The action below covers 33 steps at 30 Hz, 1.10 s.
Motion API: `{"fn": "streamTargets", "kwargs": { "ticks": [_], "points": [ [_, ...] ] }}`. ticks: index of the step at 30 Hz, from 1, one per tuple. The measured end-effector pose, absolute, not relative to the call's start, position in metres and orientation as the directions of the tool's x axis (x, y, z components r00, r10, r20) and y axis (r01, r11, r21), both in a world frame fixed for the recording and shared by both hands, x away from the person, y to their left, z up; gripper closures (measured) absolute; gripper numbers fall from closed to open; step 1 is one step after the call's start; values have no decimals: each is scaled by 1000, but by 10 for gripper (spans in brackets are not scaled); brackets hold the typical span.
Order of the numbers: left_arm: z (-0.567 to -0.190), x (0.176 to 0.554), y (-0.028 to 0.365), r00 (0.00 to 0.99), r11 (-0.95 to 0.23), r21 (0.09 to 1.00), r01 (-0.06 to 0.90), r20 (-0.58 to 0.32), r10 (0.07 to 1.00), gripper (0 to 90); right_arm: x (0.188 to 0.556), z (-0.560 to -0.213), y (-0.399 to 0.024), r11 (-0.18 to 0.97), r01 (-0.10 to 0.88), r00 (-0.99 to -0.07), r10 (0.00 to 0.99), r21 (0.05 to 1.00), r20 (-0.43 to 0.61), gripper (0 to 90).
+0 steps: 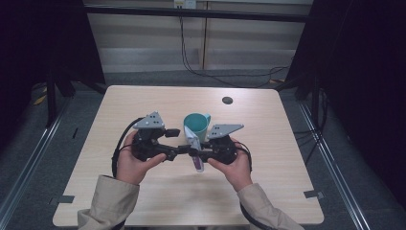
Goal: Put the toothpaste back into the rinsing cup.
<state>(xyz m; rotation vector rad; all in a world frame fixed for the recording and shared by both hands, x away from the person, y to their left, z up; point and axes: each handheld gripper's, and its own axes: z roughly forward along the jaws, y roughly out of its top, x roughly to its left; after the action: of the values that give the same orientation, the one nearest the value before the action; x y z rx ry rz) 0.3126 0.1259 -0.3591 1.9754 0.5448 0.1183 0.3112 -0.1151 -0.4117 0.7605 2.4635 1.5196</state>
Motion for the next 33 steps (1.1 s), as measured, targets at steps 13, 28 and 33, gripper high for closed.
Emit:
{"fn": "streamTargets", "kwargs": {
  "ticks": [13,28,33],
  "points": [
    [-413,304,150,870,-370,862,346,-146,472,248,317,-405,-134,303,361,-831,535,882,156,718],
    [-481,296,160,843,-429,810,400,-141,519,229,327,-400,-138,249,366,-815,551,897,180,716],
    [-487,294,164,838,-453,807,379,-92,537,225,330,-399,-137,250,367,-809,561,896,174,715]
  ]
}}
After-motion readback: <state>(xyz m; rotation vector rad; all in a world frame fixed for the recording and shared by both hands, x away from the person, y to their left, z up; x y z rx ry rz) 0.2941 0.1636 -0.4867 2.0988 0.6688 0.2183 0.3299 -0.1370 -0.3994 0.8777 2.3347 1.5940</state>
